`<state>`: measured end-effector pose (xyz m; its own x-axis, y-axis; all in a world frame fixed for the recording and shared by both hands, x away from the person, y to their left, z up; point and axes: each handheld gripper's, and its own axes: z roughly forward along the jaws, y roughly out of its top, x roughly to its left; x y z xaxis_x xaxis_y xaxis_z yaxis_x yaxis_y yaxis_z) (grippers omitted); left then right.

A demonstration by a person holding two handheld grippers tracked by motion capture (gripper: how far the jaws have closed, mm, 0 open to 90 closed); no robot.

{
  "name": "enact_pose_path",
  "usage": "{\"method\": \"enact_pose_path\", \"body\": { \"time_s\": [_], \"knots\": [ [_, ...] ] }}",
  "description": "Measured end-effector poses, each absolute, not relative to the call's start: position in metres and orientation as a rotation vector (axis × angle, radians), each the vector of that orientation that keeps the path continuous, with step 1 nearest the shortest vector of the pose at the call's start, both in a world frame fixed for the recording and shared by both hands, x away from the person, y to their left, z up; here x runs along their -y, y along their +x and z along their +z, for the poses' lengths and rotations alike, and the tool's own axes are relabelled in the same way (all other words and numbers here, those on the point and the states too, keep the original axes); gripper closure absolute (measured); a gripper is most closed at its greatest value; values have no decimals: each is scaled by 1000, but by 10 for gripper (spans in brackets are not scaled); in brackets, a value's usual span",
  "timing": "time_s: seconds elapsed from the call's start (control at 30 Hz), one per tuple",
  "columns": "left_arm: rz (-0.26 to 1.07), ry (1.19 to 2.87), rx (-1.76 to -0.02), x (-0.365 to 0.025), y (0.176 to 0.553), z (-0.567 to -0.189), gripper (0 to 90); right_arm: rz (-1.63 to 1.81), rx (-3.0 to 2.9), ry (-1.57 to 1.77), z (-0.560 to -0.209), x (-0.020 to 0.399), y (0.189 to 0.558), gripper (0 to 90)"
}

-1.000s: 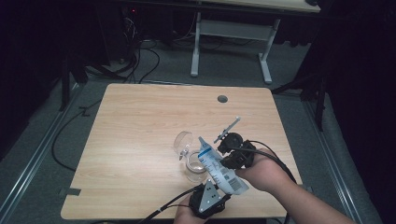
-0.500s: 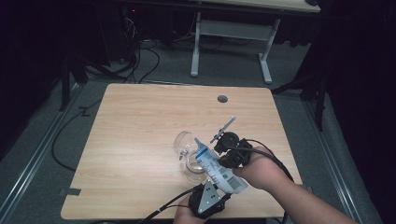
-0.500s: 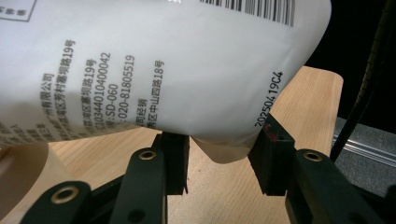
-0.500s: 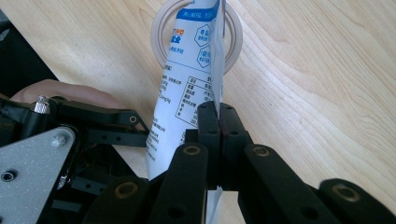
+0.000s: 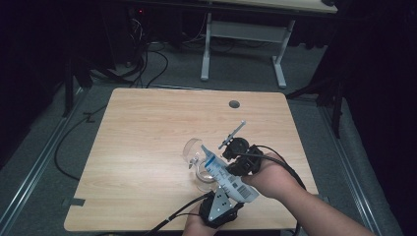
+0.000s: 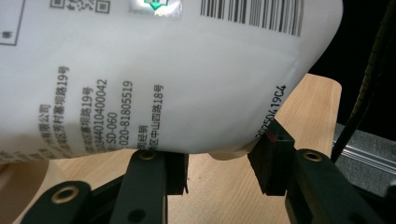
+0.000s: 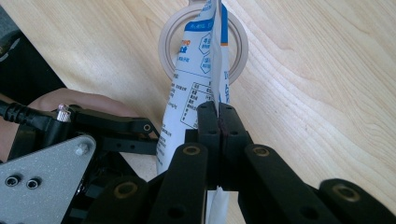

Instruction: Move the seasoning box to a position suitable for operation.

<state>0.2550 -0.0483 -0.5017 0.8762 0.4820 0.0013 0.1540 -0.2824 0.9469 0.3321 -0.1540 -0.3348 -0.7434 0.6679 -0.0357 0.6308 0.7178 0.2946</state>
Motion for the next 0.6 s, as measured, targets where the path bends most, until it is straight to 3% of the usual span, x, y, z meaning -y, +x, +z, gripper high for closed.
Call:
{"method": "enact_pose_path", "body": {
  "time_s": [0.6],
  "knots": [
    [306,1850,-474,50,256,-500,617,398,-2769,1065,-334,156,332,900]
  ]
}}
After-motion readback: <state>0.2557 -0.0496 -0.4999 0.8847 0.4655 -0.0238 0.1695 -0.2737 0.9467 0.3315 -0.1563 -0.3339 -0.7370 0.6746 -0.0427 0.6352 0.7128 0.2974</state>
